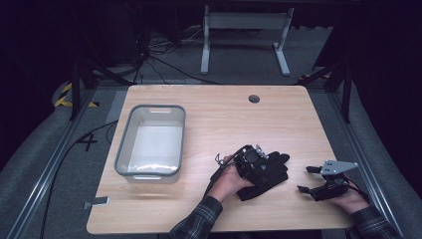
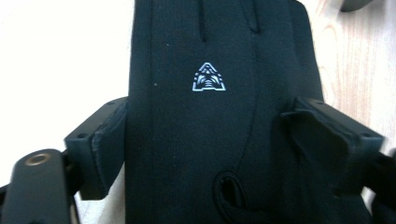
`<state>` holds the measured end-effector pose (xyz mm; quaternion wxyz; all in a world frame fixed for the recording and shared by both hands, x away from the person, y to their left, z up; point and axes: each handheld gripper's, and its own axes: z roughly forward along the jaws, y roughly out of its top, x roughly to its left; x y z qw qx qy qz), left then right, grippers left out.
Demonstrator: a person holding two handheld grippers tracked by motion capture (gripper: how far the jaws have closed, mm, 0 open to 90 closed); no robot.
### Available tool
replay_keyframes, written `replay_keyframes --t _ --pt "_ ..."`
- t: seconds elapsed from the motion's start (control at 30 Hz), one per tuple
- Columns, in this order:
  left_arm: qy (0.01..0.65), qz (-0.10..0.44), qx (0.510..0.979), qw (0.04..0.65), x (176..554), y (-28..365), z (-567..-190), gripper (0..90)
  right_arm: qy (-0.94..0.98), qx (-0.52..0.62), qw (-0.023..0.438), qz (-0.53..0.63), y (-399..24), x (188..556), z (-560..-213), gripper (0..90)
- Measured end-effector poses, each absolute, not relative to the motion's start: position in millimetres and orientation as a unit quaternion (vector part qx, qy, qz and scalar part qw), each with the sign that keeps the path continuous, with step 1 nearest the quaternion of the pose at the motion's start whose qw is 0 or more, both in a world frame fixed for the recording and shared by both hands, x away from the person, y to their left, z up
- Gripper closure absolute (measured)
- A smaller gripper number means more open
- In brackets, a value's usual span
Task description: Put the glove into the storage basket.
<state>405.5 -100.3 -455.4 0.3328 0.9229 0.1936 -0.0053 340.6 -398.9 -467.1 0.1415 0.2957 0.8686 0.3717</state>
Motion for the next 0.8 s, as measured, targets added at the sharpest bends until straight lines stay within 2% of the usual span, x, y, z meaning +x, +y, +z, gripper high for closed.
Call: replay_keyframes --t 0.13,0.27,0.33,0.4,0.57,0.8 --pt "0.183 -0.005 0.924 0.335 402.6 -99.4 -454.3 26.1 0.868 0.296 0.141 0.372 -399.0 340.7 -467.2 16.1" --pt "0.171 -0.031 0.924 0.341 401.6 -98.7 -452.7 49.8 0.868 0.297 0.141 0.372 -399.0 340.6 -467.2 15.9" --pt "0.173 -0.052 0.922 0.342 402.1 -98.3 -452.7 59.4 0.868 0.297 0.141 0.372 -399.0 340.6 -467.2 15.9" --pt "0.177 -0.062 0.920 0.345 403.2 -97.7 -453.4 65.2 0.868 0.296 0.141 0.372 -399.0 340.6 -467.2 15.7" --pt "0.187 -0.078 0.918 0.341 405.7 -97.6 -450.0 67.8 0.869 0.296 0.140 0.372 -398.9 340.7 -467.2 15.3" --pt "0.196 -0.070 0.919 0.336 405.1 -92.8 -434.0 67.7 0.869 0.296 0.140 0.372 -398.9 340.7 -467.2 15.3"
